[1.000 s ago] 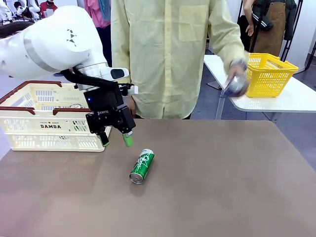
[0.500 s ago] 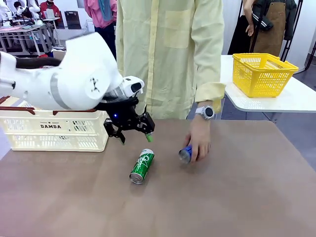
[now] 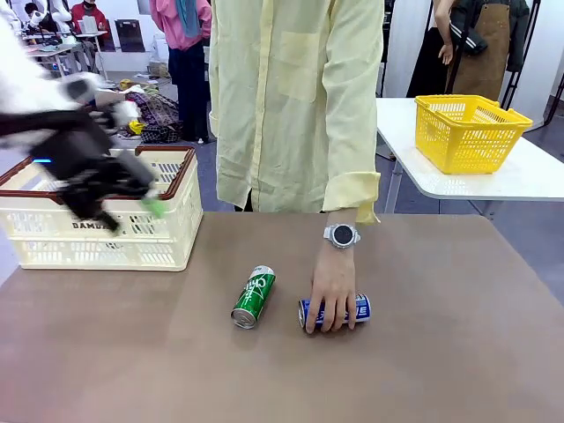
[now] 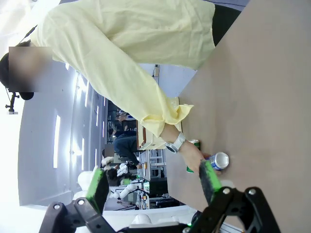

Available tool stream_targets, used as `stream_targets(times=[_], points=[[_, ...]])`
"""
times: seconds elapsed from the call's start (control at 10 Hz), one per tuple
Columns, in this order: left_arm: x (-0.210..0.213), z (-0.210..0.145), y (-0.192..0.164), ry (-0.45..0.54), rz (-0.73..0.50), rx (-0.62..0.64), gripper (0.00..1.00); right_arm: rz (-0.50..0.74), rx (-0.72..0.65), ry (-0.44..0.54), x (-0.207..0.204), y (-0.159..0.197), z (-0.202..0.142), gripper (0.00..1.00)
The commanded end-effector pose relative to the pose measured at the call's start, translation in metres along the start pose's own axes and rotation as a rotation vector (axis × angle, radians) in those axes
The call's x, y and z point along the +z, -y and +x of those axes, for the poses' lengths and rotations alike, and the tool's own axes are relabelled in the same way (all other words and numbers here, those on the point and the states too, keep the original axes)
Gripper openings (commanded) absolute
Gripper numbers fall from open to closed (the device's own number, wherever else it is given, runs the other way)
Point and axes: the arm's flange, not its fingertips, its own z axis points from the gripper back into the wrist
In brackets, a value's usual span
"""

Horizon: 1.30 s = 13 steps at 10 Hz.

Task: Place the drinks into the Shopping basket.
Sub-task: Pick up one drink and place it into the Shopping basket.

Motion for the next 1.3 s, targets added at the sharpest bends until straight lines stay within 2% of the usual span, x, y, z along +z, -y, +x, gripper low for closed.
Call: stream_targets(times=[0.0,0.2,0.3,0.5,0.7,0.9,1.2], points=[[0.018,-0.059,-0.030,-0.075,-0.075,-0.084,1.00,0.023,0.019,0.012,-0.001,-0.002,0.004,1.00],[0.026,-0.086,-0.069,-0.002,-0.213,-0.092,1.00,0.023,0.019,0.012,-0.001,-0.002,0.004,1.00],[0.026,-0.080,-0.081,-0.009,-0.246,-0.039,1.00,0.023,0.019,0.012,-0.001,-0.002,0.004,1.00],[0.014,-0.056,-0.072,-0.058,-0.192,-0.016,1.00,0.023,0.019,0.012,-0.001,-0.002,0.004,1.00],[-0.023,-0.011,-0.028,-0.105,-0.004,0.024,1.00,0.023,0.019,0.012,-0.001,-0.002,0.004,1.00],[-0.084,0.024,0.023,-0.210,0.098,-0.058,1.00,0.023,0.019,0.012,-0.001,-0.002,0.004,1.00],[-0.183,0.075,0.083,-0.100,0.282,-0.021,1.00,0.023,0.019,0.012,-0.001,-0.002,0.004,1.00]])
